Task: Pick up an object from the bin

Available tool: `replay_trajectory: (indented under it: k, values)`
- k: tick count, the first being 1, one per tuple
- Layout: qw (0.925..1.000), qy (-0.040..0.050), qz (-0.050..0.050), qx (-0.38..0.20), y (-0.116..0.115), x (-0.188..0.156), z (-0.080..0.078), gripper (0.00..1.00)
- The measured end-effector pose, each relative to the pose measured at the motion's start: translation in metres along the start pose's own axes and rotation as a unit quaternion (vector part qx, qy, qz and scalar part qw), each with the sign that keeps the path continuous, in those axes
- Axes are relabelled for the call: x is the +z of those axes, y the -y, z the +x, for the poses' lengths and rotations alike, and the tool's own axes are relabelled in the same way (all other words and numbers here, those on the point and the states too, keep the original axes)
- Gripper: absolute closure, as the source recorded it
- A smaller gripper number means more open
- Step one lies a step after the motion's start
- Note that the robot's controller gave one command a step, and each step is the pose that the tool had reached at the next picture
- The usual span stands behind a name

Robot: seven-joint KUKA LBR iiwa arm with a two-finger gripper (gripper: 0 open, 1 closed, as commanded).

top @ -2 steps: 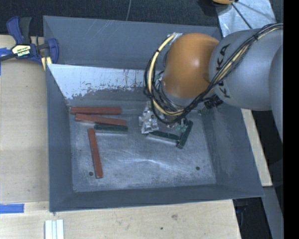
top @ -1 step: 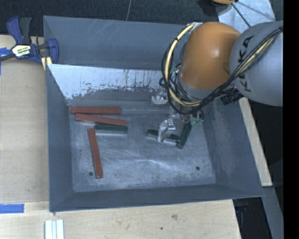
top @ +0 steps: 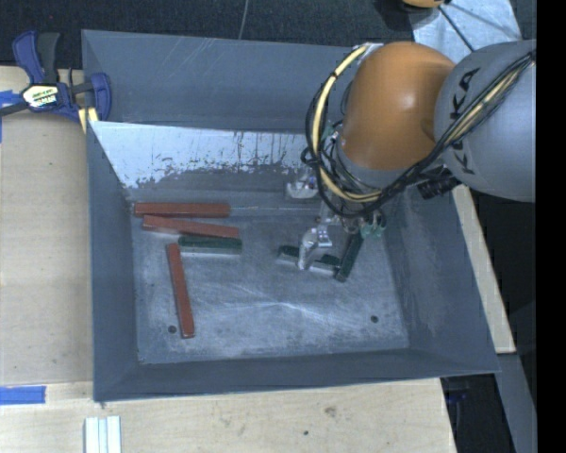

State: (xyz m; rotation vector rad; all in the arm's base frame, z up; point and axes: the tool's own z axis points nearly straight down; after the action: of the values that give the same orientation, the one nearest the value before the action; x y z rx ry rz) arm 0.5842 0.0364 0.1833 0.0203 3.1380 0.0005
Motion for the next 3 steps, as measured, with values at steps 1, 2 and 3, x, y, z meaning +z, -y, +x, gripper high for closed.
replay_trajectory:
  k: [1, 2, 3]
  values:
    - [0.9984, 0.0026, 0.0, -0.056, 0.045, 0.103, -0.001, 1.0]
    - [0.9984, 0.0026, 0.0, -0.056, 0.045, 0.103, -0.001, 1.0]
    - [0.9973, -0.0001, 0.0, -0.073, 0.047, 0.0, -0.009, 1.0]
